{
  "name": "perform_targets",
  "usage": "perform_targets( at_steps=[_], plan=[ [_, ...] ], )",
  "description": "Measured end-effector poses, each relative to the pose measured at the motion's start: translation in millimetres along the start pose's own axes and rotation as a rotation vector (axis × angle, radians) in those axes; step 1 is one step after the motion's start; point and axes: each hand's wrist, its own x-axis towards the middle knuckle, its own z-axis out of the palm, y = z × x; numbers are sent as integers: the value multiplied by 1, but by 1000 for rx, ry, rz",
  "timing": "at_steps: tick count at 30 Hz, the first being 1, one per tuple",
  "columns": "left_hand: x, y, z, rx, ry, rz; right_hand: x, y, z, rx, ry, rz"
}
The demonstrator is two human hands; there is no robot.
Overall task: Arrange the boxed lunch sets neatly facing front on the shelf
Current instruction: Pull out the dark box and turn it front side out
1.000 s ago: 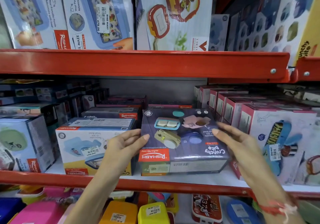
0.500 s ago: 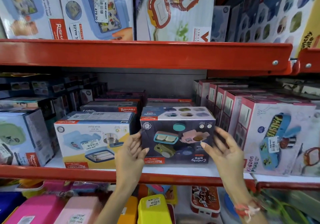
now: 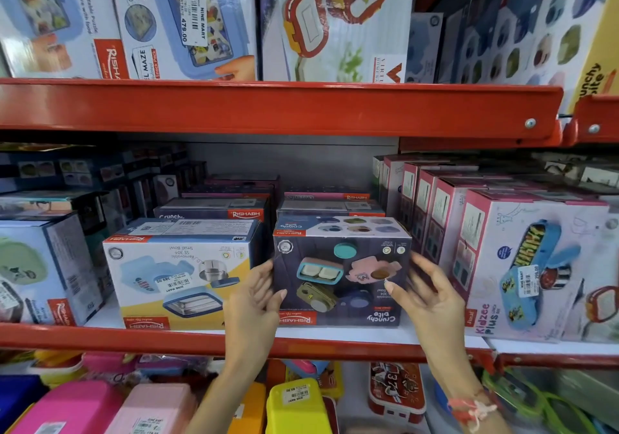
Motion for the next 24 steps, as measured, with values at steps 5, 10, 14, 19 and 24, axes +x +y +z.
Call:
perform_targets(
  at_steps=[5,10,14,19,24],
  plan=[
    [-2,1,1,-11,-8,-10,-1,-1,-1,3,-4,-15],
    [-2,9,1,-178,2,-47,4,-11,-4,-82,-78,-90],
    [0,19,0,-406,4,-160,15,-27,-7,-263,-201,-219],
    [-5,21,-6,-319,-19,-107,28,-46,-13,-303,-327,-270],
    [-3,27,-11,-317,-9,-89,37,-68,-17,-311,-311,-184]
  ],
)
